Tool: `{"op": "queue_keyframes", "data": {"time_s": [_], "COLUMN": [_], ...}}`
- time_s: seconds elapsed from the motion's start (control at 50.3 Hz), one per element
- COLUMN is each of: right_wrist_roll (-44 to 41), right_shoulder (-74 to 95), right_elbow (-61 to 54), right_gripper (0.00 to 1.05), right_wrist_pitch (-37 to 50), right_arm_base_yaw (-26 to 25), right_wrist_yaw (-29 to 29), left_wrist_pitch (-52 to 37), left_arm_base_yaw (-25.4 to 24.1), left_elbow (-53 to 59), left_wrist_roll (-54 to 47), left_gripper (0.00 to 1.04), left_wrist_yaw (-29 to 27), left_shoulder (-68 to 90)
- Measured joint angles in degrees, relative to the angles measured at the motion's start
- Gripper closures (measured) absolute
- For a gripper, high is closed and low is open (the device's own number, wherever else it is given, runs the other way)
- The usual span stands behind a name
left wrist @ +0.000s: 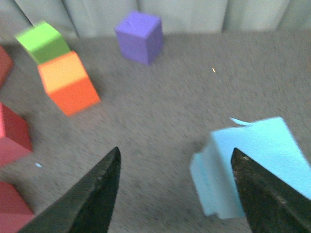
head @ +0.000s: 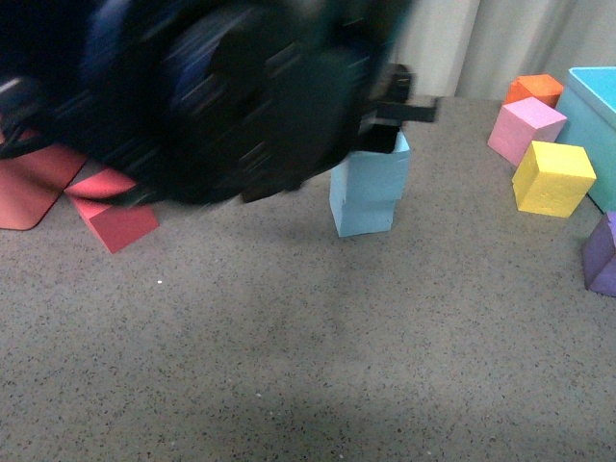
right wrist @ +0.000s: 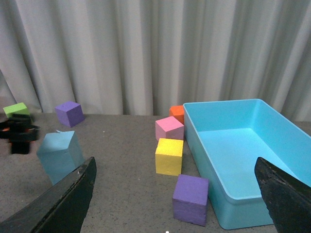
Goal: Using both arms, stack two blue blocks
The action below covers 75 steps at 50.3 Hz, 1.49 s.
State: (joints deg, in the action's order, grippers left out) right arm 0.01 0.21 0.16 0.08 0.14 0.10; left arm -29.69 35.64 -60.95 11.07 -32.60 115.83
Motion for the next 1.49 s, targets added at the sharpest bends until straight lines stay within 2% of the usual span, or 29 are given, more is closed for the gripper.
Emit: {"op": "queue_keyframes", "data": {"time_s": [0.02, 0.08, 0.119, 0.159, 0.199, 0.358, 0.557, 0.795, 1.173, 1.252, 1.491], "right_wrist_roll": [0.00, 0.00, 0.00, 0.00, -0.02, -0.02, 0.00, 0.00, 0.00, 0.00, -0.02], "right_shoulder": [0.00, 0.00, 0.00, 0.00, 0.00, 0.00, 0.00, 0.00, 0.00, 0.00, 0.00], "right_elbow": [0.02, 0.00, 0.00, 0.00, 0.00, 0.00, 0.00, 0.00, 0.00, 0.00, 0.00], "right_gripper": [0.10, 0.10, 0.10, 0.10, 0.10, 0.10, 0.10, 0.10, 0.10, 0.10, 0.10], "right_wrist_pitch": [0.00, 0.00, 0.00, 0.00, 0.00, 0.00, 0.00, 0.00, 0.00, 0.00, 0.00], "right_arm_base_yaw": [0.00, 0.00, 0.00, 0.00, 0.00, 0.00, 0.00, 0.00, 0.00, 0.00, 0.00], "right_wrist_yaw": [0.00, 0.00, -0.02, -0.04, -0.11, -0.20, -0.13, -0.17, -0.17, -0.17, -0.17], "left_wrist_pitch": [-8.70, -25.59, -32.13, -35.06, -37.38, -37.83, -36.41, -29.77, -16.72, -11.98, -4.50], "left_arm_base_yaw": [-1.33, -4.07, -5.84, -7.21, -9.79, -14.14, -18.91, -25.22, -30.21, -34.38, -35.43], "left_elbow": [5.53, 14.88, 19.50, 22.58, 28.04, 38.86, 46.75, 54.49, 59.23, 59.80, 59.82], "left_wrist_roll": [-2.69, -6.10, -7.41, -8.13, -9.03, -9.86, -10.40, -10.58, -10.60, -10.64, -10.64], "left_gripper": [0.42, 0.53, 0.60, 0.65, 0.76, 1.01, 1.01, 1.01, 1.01, 1.01, 1.01], "left_wrist_yaw": [0.85, 2.60, 3.82, 4.59, 6.49, 11.23, 16.76, 22.38, 27.10, 32.26, 32.41], "left_shoulder": [-1.95, -6.54, -10.36, -13.46, -18.67, -25.51, -35.15, -48.98, -67.12, -72.30, -80.89]}}
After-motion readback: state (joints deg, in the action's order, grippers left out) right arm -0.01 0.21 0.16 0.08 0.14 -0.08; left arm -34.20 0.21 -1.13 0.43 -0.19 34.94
